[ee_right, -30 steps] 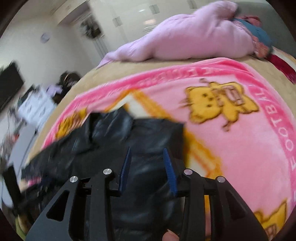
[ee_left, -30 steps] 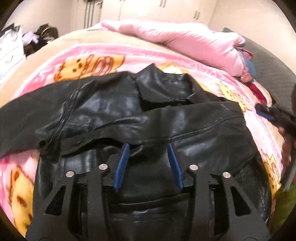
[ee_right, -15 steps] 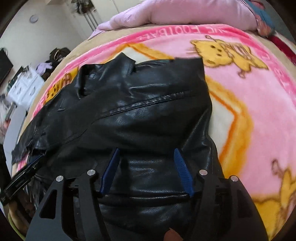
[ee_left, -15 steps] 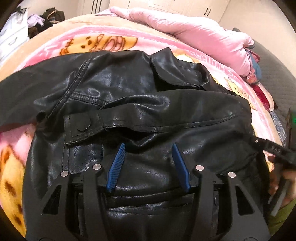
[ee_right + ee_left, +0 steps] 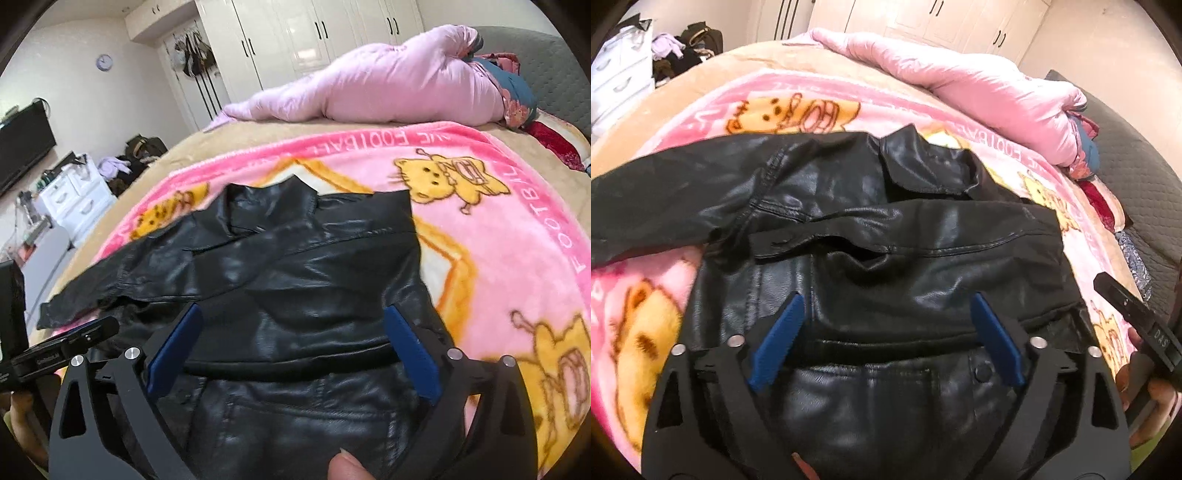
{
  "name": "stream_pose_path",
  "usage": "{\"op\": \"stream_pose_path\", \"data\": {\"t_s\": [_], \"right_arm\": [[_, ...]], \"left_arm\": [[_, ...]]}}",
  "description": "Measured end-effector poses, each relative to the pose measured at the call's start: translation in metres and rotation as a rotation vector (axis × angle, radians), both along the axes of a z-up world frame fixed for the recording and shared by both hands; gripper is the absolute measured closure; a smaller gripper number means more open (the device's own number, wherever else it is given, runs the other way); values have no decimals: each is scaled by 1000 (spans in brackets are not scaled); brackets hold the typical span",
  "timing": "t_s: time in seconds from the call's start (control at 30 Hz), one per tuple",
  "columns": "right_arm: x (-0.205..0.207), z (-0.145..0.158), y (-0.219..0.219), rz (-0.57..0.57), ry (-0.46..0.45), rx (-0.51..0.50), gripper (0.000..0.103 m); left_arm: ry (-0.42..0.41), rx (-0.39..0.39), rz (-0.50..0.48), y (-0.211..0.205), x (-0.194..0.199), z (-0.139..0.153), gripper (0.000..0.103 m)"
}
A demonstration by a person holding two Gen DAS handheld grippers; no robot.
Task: Fold large clothes
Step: 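Move left gripper to the outstretched jacket sleeve cuff and close on it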
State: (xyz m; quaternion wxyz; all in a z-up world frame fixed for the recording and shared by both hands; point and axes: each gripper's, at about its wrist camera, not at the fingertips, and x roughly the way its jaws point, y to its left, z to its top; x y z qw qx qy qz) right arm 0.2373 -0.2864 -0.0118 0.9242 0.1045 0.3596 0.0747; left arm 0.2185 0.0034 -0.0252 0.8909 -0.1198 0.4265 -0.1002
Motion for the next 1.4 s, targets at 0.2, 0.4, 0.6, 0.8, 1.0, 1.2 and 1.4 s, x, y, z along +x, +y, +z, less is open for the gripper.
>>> {"op": "stream_pose_path", "data": {"t_s": [0.2, 0.4, 0.6, 0.8, 1.0, 1.2, 1.4], "right_arm": [[-21, 18, 17, 17, -65, -33, 4], [-28, 35, 28, 33, -100, -29, 4], [-30, 41, 47, 48, -100, -31, 4], [-28, 42, 78, 85, -96, -59, 4], [-26, 40, 114, 135, -96, -101, 4], [-23, 40, 141, 164, -104, -134, 4], [-18, 39, 169, 217, -94, -152, 4]], "left_arm": [[-33, -10, 41, 16, -10, 17, 10], [-71, -27, 82, 38, -22, 30, 10], [-98, -51, 118, 66, -29, 36, 10], [-135, -48, 183, 102, -36, 41, 10], [-146, -37, 239, 133, -41, 40, 10], [-155, -63, 279, 159, -46, 41, 10], [-148, -73, 332, 182, -47, 36, 10]]}}
